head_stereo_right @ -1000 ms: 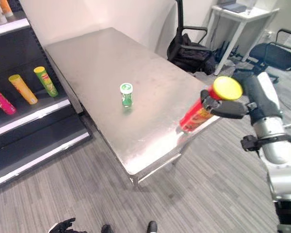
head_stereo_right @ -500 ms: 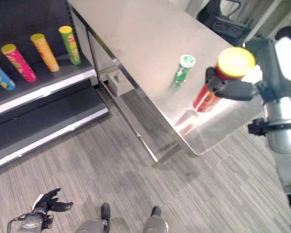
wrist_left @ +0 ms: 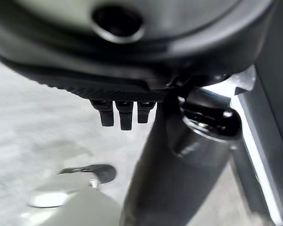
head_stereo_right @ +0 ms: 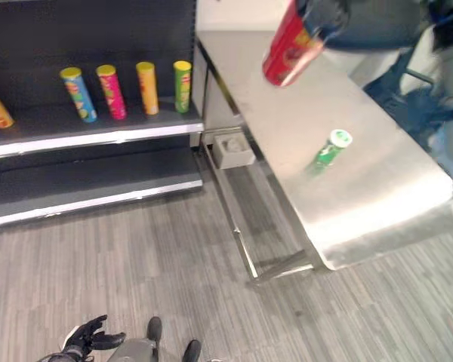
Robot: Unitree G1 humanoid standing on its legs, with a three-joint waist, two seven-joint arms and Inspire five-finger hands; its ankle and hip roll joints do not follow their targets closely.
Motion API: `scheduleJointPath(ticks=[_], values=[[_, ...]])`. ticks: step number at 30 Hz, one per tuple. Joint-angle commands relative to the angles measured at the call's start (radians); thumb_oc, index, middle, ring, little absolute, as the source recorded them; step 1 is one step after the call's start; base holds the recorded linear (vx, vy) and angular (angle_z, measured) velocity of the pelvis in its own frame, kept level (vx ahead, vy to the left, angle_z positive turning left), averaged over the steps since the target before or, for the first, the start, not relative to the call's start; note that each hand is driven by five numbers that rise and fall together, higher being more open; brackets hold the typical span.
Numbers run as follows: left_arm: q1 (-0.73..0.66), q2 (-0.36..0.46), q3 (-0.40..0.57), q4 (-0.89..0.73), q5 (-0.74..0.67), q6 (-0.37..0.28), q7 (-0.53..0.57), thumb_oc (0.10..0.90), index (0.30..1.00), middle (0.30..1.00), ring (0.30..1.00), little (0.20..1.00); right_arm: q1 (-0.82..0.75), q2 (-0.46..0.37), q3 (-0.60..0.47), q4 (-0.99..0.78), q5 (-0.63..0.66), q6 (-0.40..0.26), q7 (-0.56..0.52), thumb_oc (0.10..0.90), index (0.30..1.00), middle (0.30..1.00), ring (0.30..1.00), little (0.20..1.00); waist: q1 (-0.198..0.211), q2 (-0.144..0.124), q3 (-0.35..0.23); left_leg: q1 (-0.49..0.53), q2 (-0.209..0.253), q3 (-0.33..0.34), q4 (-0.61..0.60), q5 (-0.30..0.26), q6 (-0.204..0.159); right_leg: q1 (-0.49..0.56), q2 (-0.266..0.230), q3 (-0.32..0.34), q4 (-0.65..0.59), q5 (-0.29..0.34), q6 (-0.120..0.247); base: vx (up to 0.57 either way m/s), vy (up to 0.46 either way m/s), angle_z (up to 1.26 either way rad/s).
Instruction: Put the goods on the table back onto the shelves and tidy them up.
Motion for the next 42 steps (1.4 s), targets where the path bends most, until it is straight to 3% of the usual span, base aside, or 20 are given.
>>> scheduleJointPath(ticks=[1, 4, 5, 6, 8, 10, 12, 14, 16, 18, 19, 20, 22, 23, 30, 35, 37, 38, 39, 42], values=[[-0.004, 0.036, -0.023, -0.028, -0.002, -0.031, 0.015, 0.800, 0.900, 0.900, 0.900, 0.900, -0.017, -0.011, -0.093, 0.000, 0.060, -0.011, -0.030, 0.400, 0.300, 0.300, 0.300, 0.300, -0.012, -0.007, -0.045, -0.013, 0.139, -0.001, -0.048, 0.039, -0.015, -0.016, -0.116, 0.023, 0.013, -0.050, 0.198, 0.07, 0.298, 0.36], [0.003, 0.030, -0.026, -0.028, 0.004, -0.029, 0.019, 0.800, 0.900, 0.900, 0.900, 0.900, 0.058, 0.010, -0.137, -0.029, 0.052, -0.007, -0.025, 0.400, 0.300, 0.300, 0.300, 0.300, -0.020, 0.020, -0.062, 0.014, 0.227, 0.010, -0.167, 0.112, -0.055, -0.008, -0.135, 0.001, 0.017, -0.069, 0.216, 0.13, 0.231, 0.30], [0.003, 0.031, -0.029, -0.029, 0.004, -0.029, 0.020, 0.800, 0.900, 0.900, 0.900, 0.900, 0.070, 0.011, -0.146, -0.034, 0.051, -0.006, -0.025, 0.400, 0.300, 0.300, 0.300, 0.300, -0.018, 0.020, -0.062, 0.017, 0.229, 0.009, -0.175, 0.116, -0.057, -0.007, -0.133, 0.000, 0.017, -0.070, 0.216, 0.16, 0.319, 0.26], [0.007, 0.023, -0.038, -0.041, 0.016, -0.027, 0.016, 0.800, 0.900, 0.900, 0.900, 0.900, 0.112, 0.013, -0.168, -0.045, 0.042, -0.002, -0.018, 0.400, 0.300, 0.300, 0.300, 0.300, -0.028, 0.052, -0.076, 0.017, 0.253, 0.045, -0.190, 0.123, -0.080, 0.008, -0.152, -0.022, 0.015, -0.069, 0.232, 0.11, 0.214, 0.26], [0.009, 0.020, -0.050, -0.041, 0.028, -0.025, 0.016, 0.800, 0.900, 0.900, 0.900, 0.900, 0.141, 0.025, -0.197, -0.051, 0.038, -0.002, -0.022, 0.400, 0.300, 0.300, 0.300, 0.300, -0.028, 0.072, -0.086, 0.018, 0.254, 0.060, -0.190, 0.119, -0.092, 0.020, -0.160, -0.040, 0.011, -0.062, 0.241, 0.13, 0.289, 0.34], [0.006, 0.016, -0.059, -0.033, 0.048, -0.021, 0.010, 0.800, 0.900, 0.900, 0.900, 0.900, 0.187, 0.051, -0.237, -0.067, 0.023, 0.011, -0.016, 0.400, 0.300, 0.300, 0.300, 0.300, -0.031, 0.087, -0.104, 0.029, 0.218, 0.071, -0.190, 0.091, -0.100, 0.030, -0.201, -0.062, 0.011, -0.044, 0.258, 0.20, 0.449, 0.47], [-0.015, 0.043, -0.066, -0.029, 0.073, -0.020, 0.006, 0.800, 0.900, 0.900, 0.900, 0.900, 0.222, 0.112, -0.249, -0.093, 0.007, 0.028, -0.004, 0.400, 0.300, 0.300, 0.300, 0.300, -0.020, 0.070, -0.109, 0.036, 0.124, 0.095, -0.173, 0.045, -0.051, 0.028, -0.330, -0.077, 0.076, -0.007, 0.299, 0.29, 0.625, 0.64], [-0.030, 0.070, -0.046, -0.021, 0.075, -0.016, 0.022, 0.800, 0.900, 0.900, 0.900, 0.900, 0.199, 0.157, -0.208, -0.117, -0.014, 0.036, 0.009, 0.400, 0.300, 0.300, 0.300, 0.300, -0.016, 0.067, -0.094, 0.064, 0.064, 0.124, -0.178, 0.002, 0.007, -0.028, -0.410, -0.080, 0.211, 0.055, 0.298, 0.17, 0.495, 0.39], [-0.030, 0.077, -0.032, -0.024, 0.070, -0.015, 0.026, 0.800, 0.900, 0.900, 0.900, 0.900, 0.172, 0.172, -0.174, -0.126, -0.020, 0.039, 0.014, 0.400, 0.300, 0.300, 0.300, 0.300, -0.014, 0.062, -0.082, 0.080, 0.042, 0.146, -0.180, -0.012, 0.027, -0.062, -0.448, -0.071, 0.281, 0.081, 0.300, 0.10, 0.294, -0.07], [-0.030, 0.096, -0.028, -0.034, 0.074, -0.011, 0.028, 0.800, 0.900, 0.900, 0.900, 0.900, 0.184, 0.202, -0.144, -0.157, -0.014, 0.041, 0.049, 0.400, 0.300, 0.300, 0.300, 0.300, -0.043, 0.076, -0.055, 0.114, 0.022, 0.145, -0.190, -0.028, 0.049, -0.150, -0.395, -0.001, 0.401, 0.078, 0.273, 0.17, 0.267, -0.25], [-0.028, 0.090, -0.020, -0.037, 0.060, -0.012, 0.023, 0.800, 0.900, 0.900, 0.900, 0.900, 0.182, 0.216, -0.129, -0.172, 0.000, 0.041, 0.070, 0.400, 0.300, 0.300, 0.300, 0.300, -0.051, 0.084, -0.045, 0.134, 0.015, 0.149, -0.190, -0.040, 0.054, -0.187, -0.330, 0.025, 0.386, 0.030, 0.258, 0.23, 0.149, 0.09], [-0.024, 0.081, -0.014, -0.032, 0.050, -0.012, 0.018, 0.800, 0.900, 0.900, 0.900, 0.900, 0.172, 0.238, -0.093, -0.185, -0.005, 0.040, 0.088, 0.400, 0.300, 0.300, 0.300, 0.300, -0.055, 0.086, -0.034, 0.150, 0.008, 0.144, -0.190, -0.049, 0.055, -0.212, -0.262, 0.010, 0.328, 0.003, 0.239, 0.22, 0.079, 0.02], [-0.029, 0.067, -0.004, -0.038, 0.034, -0.009, 0.015, 0.800, 0.900, 0.900, 0.900, 0.900, 0.184, 0.253, -0.057, -0.192, -0.042, 0.043, 0.105, 0.400, 0.300, 0.300, 0.300, 0.300, -0.065, 0.081, -0.012, 0.157, -0.005, 0.122, -0.190, -0.053, 0.056, -0.264, -0.182, 0.024, 0.262, 0.017, 0.236, 0.15, -0.027, 0.10], [-0.035, 0.055, -0.007, -0.045, 0.030, -0.009, 0.016, 0.800, 0.900, 0.900, 0.900, 0.900, 0.203, 0.269, -0.031, -0.183, -0.068, 0.048, 0.107, 0.400, 0.300, 0.300, 0.300, 0.300, -0.067, 0.064, -0.006, 0.164, -0.027, 0.092, -0.184, -0.065, 0.058, -0.239, -0.135, 0.077, 0.163, 0.019, 0.230, 0.11, -0.060, 0.36], [-0.002, -0.010, 0.003, -0.079, -0.021, -0.012, 0.025, 0.800, 0.900, 0.900, 0.900, 0.900, 0.143, 0.315, 0.129, -0.135, -0.153, 0.074, 0.138, 0.400, 0.300, 0.300, 0.300, 0.300, -0.035, 0.051, -0.058, 0.166, -0.038, 0.058, -0.164, -0.080, 0.052, -0.129, -0.093, 0.086, 0.015, 0.047, 0.218, 0.14, -0.111, 0.38], [-0.014, -0.012, -0.037, -0.121, -0.029, -0.009, 0.033, 0.800, 0.900, 0.900, 0.900, 0.900, 0.131, 0.361, 0.179, -0.111, -0.168, 0.075, 0.128, 0.400, 0.300, 0.300, 0.300, 0.300, -0.018, 0.046, -0.014, 0.046, -0.028, 0.024, 0.084, -0.139, 0.014, -0.103, -0.117, 0.027, 0.056, -0.004, 0.183, 0.07, -0.104, 0.40], [-0.020, -0.018, -0.050, -0.131, -0.035, -0.005, 0.034, 0.800, 0.900, 0.900, 0.900, 0.900, 0.118, 0.365, 0.187, -0.095, -0.190, 0.093, 0.113, 0.400, 0.300, 0.300, 0.300, 0.300, -0.008, 0.051, 0.001, -0.023, 0.003, 0.025, 0.118, -0.107, -0.001, -0.084, -0.131, -0.005, 0.048, -0.016, 0.180, 0.11, 0.090, 0.80], [-0.008, -0.020, -0.059, -0.104, -0.005, -0.002, 0.041, 0.800, 0.900, 0.900, 0.900, 0.900, 0.105, 0.399, 0.201, -0.064, -0.208, 0.094, 0.093, 0.400, 0.300, 0.300, 0.300, 0.300, 0.007, 0.060, -0.012, -0.047, 0.064, -0.029, 0.002, -0.016, -0.009, -0.066, -0.136, -0.003, 0.036, -0.025, 0.197, 0.28, 0.220, 0.83], [-0.006, -0.019, -0.057, -0.101, -0.007, -0.002, 0.044, 0.800, 0.900, 0.900, 0.900, 0.900, 0.108, 0.401, 0.200, -0.053, -0.216, 0.098, 0.083, 0.400, 0.300, 0.300, 0.300, 0.300, 0.011, 0.065, -0.016, -0.051, 0.089, -0.047, -0.066, 0.023, -0.017, -0.057, -0.135, -0.001, 0.032, -0.040, 0.197, 0.36, 0.252, 0.46], [0.002, -0.015, -0.048, -0.075, 0.010, 0.002, 0.049, 0.800, 0.900, 0.900, 0.900, 0.900, 0.138, 0.401, 0.169, -0.040, -0.239, 0.106, 0.063, 0.400, 0.300, 0.300, 0.300, 0.300, 0.019, 0.095, -0.036, -0.050, 0.145, -0.026, -0.185, 0.070, -0.050, -0.022, -0.147, 0.001, 0.021, -0.072, 0.220, 0.29, 0.254, -0.11]])
